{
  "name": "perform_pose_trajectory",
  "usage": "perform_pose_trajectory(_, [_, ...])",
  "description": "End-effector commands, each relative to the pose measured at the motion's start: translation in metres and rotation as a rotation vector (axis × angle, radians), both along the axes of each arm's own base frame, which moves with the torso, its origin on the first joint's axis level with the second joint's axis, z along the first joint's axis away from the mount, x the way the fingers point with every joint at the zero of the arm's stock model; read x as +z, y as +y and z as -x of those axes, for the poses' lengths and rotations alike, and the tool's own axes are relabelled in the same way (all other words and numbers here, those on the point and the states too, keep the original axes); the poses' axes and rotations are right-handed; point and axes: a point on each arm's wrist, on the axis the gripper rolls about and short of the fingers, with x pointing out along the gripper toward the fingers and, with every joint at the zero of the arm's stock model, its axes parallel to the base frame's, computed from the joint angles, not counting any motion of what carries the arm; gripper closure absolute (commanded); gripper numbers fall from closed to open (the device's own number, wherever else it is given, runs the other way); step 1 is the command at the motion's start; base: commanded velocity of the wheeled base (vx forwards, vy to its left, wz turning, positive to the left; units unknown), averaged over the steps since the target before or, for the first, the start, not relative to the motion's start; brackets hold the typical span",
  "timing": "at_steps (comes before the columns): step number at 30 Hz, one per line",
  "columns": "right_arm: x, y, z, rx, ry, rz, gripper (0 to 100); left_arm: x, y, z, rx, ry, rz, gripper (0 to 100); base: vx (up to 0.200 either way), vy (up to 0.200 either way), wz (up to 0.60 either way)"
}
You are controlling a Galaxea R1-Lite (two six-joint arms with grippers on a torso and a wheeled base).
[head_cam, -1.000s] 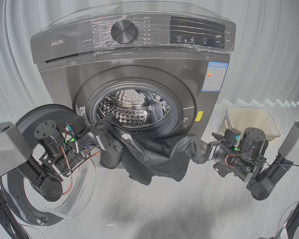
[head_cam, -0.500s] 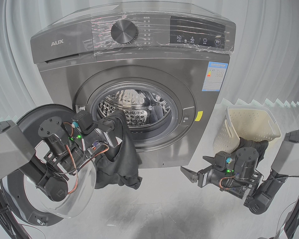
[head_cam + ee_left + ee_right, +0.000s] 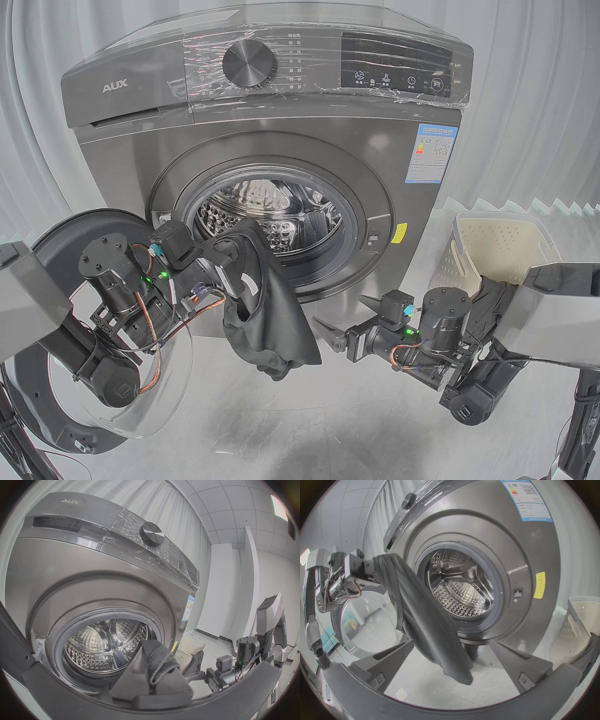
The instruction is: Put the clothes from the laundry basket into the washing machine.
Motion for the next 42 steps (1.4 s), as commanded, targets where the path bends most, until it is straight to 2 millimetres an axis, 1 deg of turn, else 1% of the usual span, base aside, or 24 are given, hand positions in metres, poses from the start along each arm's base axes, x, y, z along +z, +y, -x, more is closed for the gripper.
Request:
perform_pose_trajectory(1, [-0.023,0.010,-0.003,0.037,0.029,0.021,0,0.001,-0.002,0.001,-0.008,-0.003,0.000,100,0.000,0.000,0.00])
perform_pose_trajectory(6, [-0.030,0.013,-0.009,0.101,0.031,0.016,0,0.001,-0.004,0.002,-0.012,-0.004,0.002,100,0.000,0.000,0.00])
perform_pose_trajectory(12, [-0.036,0.028,-0.009,0.135,0.030,0.017,0,0.002,-0.006,0.001,-0.017,-0.008,0.004,100,0.000,0.000,0.00])
perform_pose_trajectory(14, [-0.041,0.035,-0.013,0.145,0.023,0.018,0,0.003,-0.006,0.001,-0.015,-0.014,0.007,100,0.000,0.000,0.00])
perform_pose_trajectory(16, [-0.044,0.036,-0.014,0.146,0.023,0.021,0,0.004,-0.006,0.001,-0.015,-0.015,0.007,100,0.000,0.000,0.00])
perform_pose_trajectory(18, [-0.048,0.046,-0.019,0.159,0.002,0.023,0,0.004,-0.007,0.001,-0.017,-0.018,0.009,100,0.000,0.000,0.00])
perform_pose_trajectory(20, [-0.049,0.047,-0.019,0.161,0.002,0.023,0,0.004,-0.007,0.001,-0.017,-0.018,0.009,100,0.000,0.000,0.00])
perform_pose_trajectory(21, [-0.056,0.052,-0.024,0.168,-0.002,0.019,0,0.005,-0.007,0.000,-0.017,-0.019,0.010,100,0.000,0.000,0.00])
perform_pose_trajectory(22, [-0.059,0.054,-0.025,0.176,-0.001,0.019,0,0.005,-0.007,0.000,-0.017,-0.019,0.010,100,0.000,0.000,0.00])
perform_pose_trajectory(29, [-0.065,0.063,-0.032,0.185,-0.013,0.005,0,0.006,-0.007,0.000,-0.017,-0.026,0.013,100,0.000,0.000,0.00])
perform_pose_trajectory(32, [-0.077,0.069,-0.040,0.175,-0.014,-0.003,0,0.010,-0.008,-0.001,-0.017,-0.041,0.021,100,0.000,0.000,0.00])
perform_pose_trajectory(35, [-0.078,0.073,-0.046,0.170,-0.030,-0.017,0,0.011,-0.008,-0.002,-0.017,-0.041,0.023,100,0.000,0.000,0.00])
perform_pose_trajectory(38, [-0.078,0.077,-0.058,0.144,-0.057,-0.039,0,0.011,-0.008,-0.001,-0.016,-0.041,0.023,100,0.000,0.000,0.00])
perform_pose_trajectory(40, [-0.077,0.079,-0.061,0.127,-0.060,-0.043,0,0.012,-0.009,-0.001,-0.019,-0.045,0.025,100,0.000,0.000,0.00])
perform_pose_trajectory(42, [-0.082,0.079,-0.062,0.122,-0.051,-0.036,0,0.014,-0.009,-0.003,-0.018,-0.052,0.031,100,0.000,0.000,0.00])
